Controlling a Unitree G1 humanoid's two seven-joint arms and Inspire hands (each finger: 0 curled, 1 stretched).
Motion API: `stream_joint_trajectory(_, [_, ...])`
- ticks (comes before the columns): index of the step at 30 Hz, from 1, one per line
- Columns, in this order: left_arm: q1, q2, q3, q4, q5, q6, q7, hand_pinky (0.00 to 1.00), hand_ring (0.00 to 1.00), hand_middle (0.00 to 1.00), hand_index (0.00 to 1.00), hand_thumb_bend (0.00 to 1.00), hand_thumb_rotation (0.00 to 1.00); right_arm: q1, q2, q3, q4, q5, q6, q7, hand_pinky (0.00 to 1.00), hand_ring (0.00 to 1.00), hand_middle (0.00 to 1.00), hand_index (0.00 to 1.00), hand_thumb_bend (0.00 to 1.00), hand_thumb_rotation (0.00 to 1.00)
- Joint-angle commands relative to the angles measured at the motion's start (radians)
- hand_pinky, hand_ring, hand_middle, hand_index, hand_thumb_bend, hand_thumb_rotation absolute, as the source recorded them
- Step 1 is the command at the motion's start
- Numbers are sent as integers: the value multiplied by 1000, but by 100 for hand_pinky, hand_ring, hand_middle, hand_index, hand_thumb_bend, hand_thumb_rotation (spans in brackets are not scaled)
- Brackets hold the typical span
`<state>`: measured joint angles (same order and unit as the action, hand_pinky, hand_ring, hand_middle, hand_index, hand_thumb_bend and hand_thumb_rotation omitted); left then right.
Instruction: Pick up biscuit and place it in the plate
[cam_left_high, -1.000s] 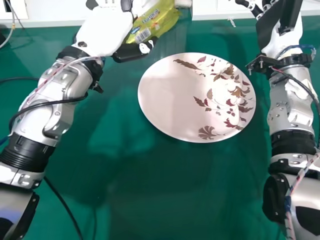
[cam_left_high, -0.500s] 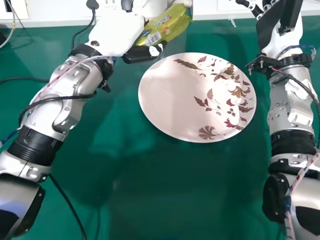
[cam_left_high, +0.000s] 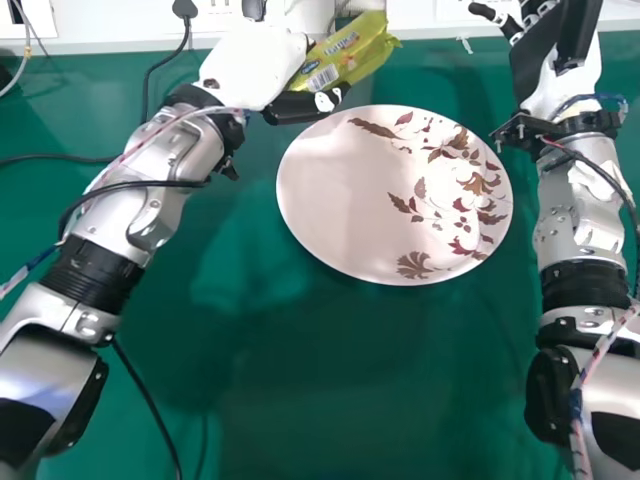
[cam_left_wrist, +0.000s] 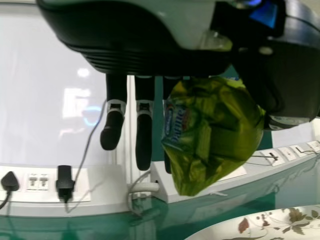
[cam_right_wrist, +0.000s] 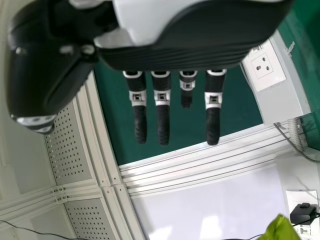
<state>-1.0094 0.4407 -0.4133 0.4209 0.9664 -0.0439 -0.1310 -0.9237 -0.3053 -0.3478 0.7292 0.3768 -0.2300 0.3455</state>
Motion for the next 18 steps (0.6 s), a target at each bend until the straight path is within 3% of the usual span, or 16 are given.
stream_joint_trajectory(1, [-35, -8, -15, 15, 9, -2, 21, 18, 40, 47, 51, 51, 0, -11, 5, -6, 6, 3, -10, -2, 55, 71, 73, 72, 88, 42])
stream_joint_trajectory(18, [-122, -87, -88, 214, 6, -12, 64, 18, 40, 48, 51, 51, 0, -15, 17, -5, 13, 6, -19, -8, 57, 71, 73, 73, 88, 38])
